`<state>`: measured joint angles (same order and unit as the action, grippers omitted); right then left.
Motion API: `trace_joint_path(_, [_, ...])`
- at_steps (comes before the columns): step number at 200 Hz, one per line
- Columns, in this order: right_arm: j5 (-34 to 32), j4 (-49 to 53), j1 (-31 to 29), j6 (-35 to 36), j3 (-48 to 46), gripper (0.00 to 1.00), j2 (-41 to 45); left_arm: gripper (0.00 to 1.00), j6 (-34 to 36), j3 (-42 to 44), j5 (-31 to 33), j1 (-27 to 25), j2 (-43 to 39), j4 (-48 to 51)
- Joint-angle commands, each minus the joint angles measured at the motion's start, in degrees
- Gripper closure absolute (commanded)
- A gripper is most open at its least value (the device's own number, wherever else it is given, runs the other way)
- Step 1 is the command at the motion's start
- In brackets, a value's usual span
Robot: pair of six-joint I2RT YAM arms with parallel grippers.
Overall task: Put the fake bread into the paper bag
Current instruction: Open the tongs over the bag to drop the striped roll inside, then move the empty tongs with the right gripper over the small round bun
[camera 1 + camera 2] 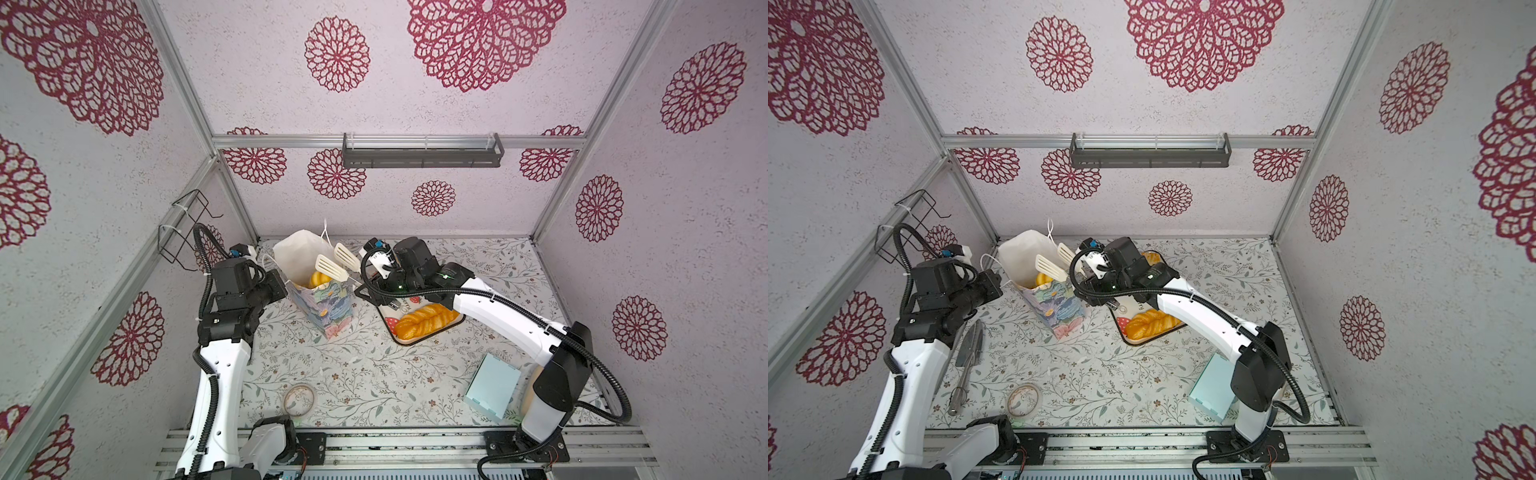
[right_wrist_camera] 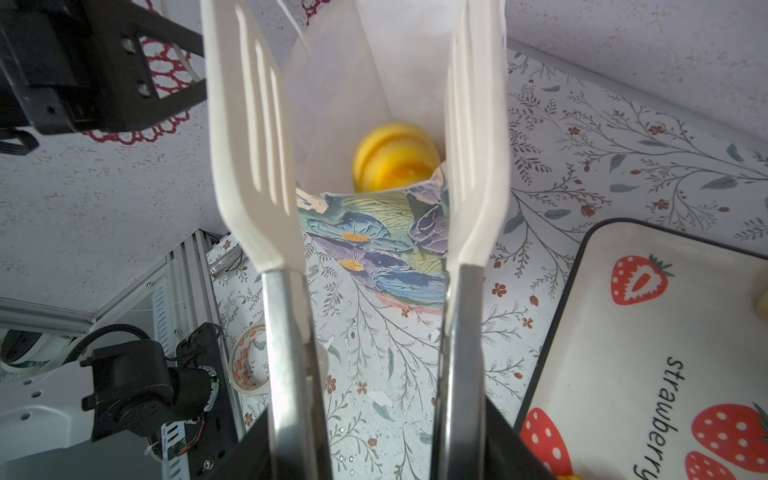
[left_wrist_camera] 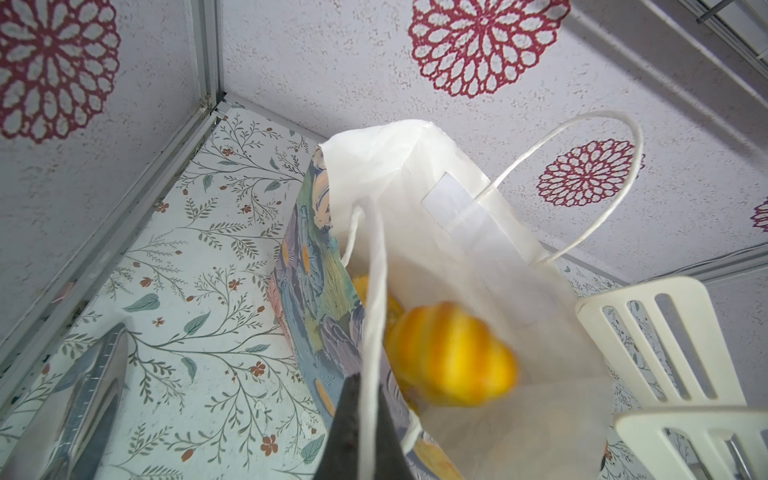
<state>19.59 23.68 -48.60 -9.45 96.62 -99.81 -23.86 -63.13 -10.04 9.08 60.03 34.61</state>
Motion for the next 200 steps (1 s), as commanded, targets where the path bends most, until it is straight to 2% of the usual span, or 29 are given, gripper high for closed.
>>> trace_joint_path(1, [-0.52, -1.28, -0.43, 1.37, 2.95, 0.43, 0.85, 1.00, -0.22, 0.72, -0.42, 0.50, -0.03, -0.69])
trace_joint_path(111, [-8.97, -1.78, 0.84, 2.74, 0.89, 0.43, 6.20, 1.00, -0.23, 0.57, -0.64, 0.50, -0.15, -0.69])
trace_joint_path(152, [-9.84, -4.02, 4.39, 0.07, -2.03, 0.43, 9.02, 1.00, -0.19, 0.65, -0.59, 0.47, -0.26, -0.68])
trace_joint_path(200, [-9.37, -6.02, 11.30, -5.65, -5.80, 0.43, 11.31, 1.00, -0.20, 0.67, -0.50, 0.49, -0.27, -0.73])
